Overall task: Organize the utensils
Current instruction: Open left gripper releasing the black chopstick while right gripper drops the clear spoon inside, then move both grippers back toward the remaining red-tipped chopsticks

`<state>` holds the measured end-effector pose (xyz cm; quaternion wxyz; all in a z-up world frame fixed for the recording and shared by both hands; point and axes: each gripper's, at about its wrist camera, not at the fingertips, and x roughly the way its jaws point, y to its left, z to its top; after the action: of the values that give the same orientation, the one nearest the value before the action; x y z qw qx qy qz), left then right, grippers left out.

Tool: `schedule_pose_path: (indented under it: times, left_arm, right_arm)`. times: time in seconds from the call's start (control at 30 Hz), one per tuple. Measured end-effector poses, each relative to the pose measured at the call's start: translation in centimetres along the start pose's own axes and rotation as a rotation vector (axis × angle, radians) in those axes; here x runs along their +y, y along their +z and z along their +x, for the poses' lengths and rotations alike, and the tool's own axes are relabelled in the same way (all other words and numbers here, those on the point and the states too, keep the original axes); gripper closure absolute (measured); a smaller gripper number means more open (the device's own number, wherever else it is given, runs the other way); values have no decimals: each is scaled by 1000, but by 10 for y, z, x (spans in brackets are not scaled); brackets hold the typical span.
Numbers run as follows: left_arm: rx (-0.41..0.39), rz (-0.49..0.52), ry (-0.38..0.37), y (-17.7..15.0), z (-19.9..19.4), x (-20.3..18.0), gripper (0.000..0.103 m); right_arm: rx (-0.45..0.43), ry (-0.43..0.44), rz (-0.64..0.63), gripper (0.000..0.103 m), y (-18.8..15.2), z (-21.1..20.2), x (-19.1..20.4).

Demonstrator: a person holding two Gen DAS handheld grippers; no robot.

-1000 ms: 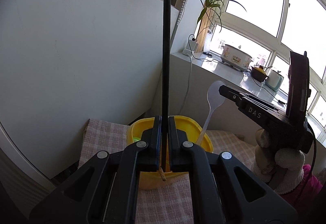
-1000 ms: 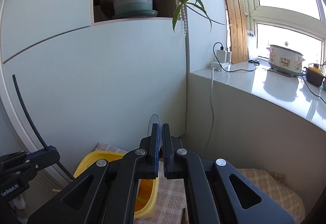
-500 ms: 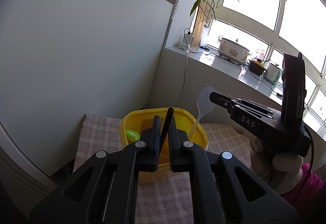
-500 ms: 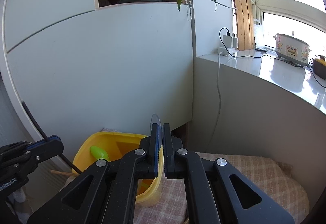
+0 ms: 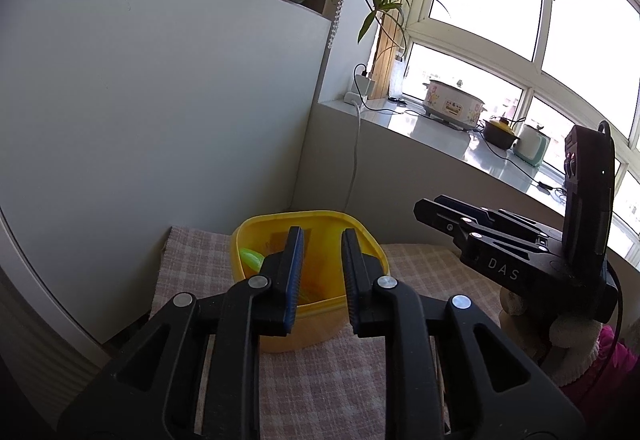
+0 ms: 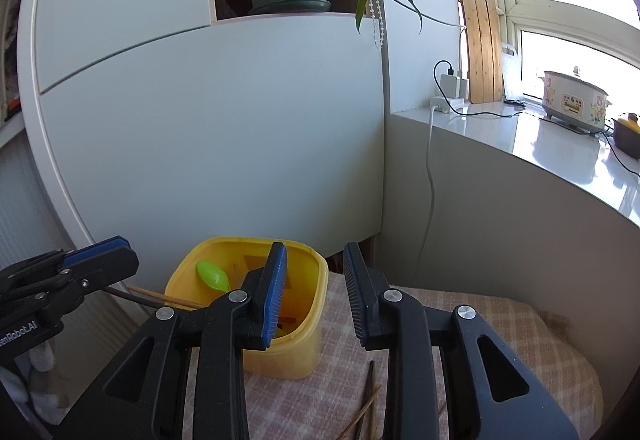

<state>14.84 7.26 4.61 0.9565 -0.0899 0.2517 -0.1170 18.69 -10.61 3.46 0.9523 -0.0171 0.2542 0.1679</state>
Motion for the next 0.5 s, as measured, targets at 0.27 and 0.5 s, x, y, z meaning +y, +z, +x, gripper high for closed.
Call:
schedule_pose_path:
  times: [0.27, 0.5]
  left_arm:
    - [-11, 26, -6, -9, -17, -14, 85]
    - [17, 71, -41, -25, -20, -37, 85]
  right_arm:
    - [4, 5, 24, 76, -13, -25, -11]
    - [20, -18, 39, 65, -30, -46, -34]
